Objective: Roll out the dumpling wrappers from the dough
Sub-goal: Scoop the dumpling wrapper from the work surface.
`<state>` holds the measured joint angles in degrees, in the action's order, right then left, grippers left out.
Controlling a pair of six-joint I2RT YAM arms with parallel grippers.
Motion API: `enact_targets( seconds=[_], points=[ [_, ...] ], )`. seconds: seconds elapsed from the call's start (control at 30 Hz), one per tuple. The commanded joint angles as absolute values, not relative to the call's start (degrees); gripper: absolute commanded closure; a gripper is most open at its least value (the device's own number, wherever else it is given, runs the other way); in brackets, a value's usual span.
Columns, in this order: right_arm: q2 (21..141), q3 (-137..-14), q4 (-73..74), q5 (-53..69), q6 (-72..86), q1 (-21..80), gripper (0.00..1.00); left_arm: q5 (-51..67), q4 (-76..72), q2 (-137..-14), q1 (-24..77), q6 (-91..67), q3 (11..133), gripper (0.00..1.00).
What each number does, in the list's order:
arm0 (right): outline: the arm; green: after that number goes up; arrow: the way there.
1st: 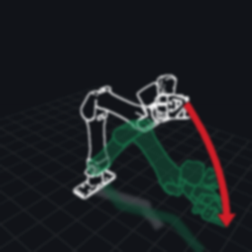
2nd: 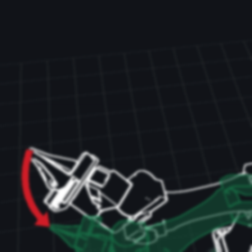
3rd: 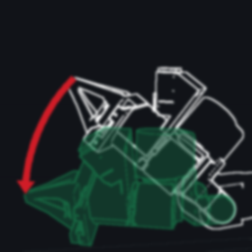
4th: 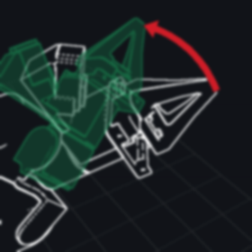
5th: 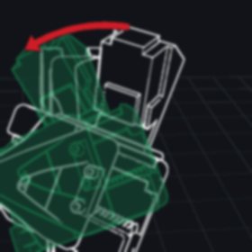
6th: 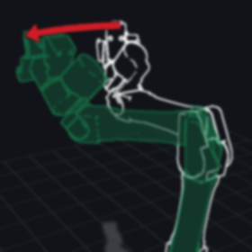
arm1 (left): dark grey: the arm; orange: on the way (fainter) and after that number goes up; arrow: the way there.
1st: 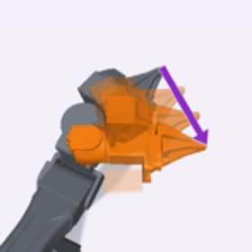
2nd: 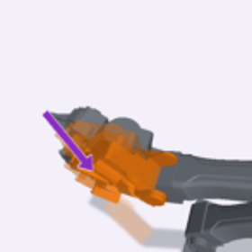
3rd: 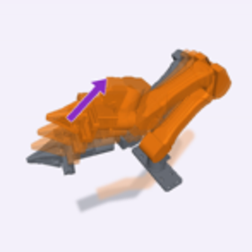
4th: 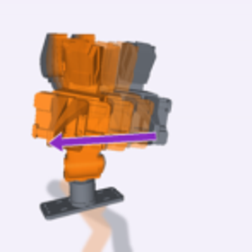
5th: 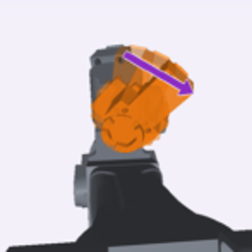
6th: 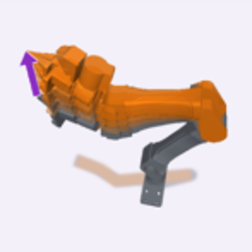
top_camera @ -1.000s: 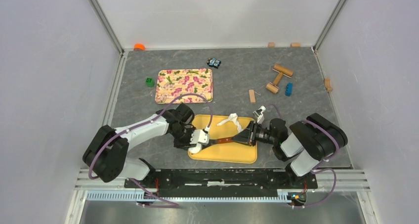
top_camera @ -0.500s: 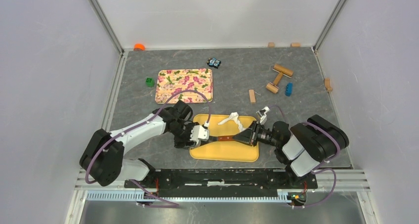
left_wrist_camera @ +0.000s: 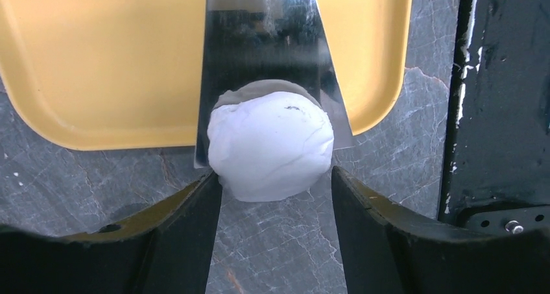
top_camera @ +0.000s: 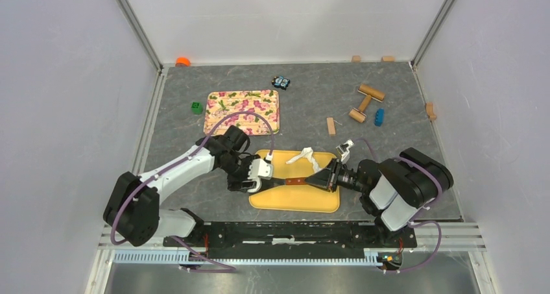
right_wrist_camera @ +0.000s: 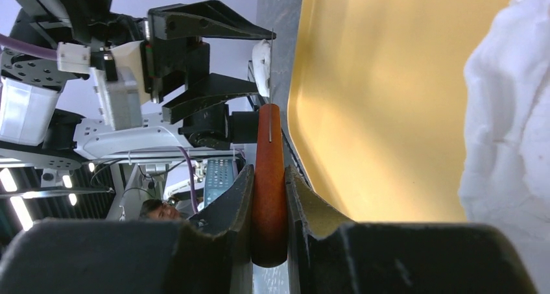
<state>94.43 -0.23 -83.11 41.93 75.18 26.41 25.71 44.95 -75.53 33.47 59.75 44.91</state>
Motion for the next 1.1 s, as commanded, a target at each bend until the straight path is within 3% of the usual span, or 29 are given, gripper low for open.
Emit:
enact_targets(
  seconds=[0.0, 0.6, 1.07],
  points=[
    [95.7, 3.2, -90.0, 41.5, 75.9, 26.3, 1.00, 31.6, 45.8, -75.4, 33.4, 60.5, 48.9, 0.30],
    [97.5, 4.2, -96.3, 41.6, 79.6, 25.1, 1.00, 32.4, 48.5, -70.9, 31.1, 57.0, 56.8, 0.27],
    [95.0, 4.7, -101.2, 42.4, 82.8, 22.0, 1.00, 31.9, 47.8, -76.6, 25.1, 53.9, 59.8, 0.27]
  ],
)
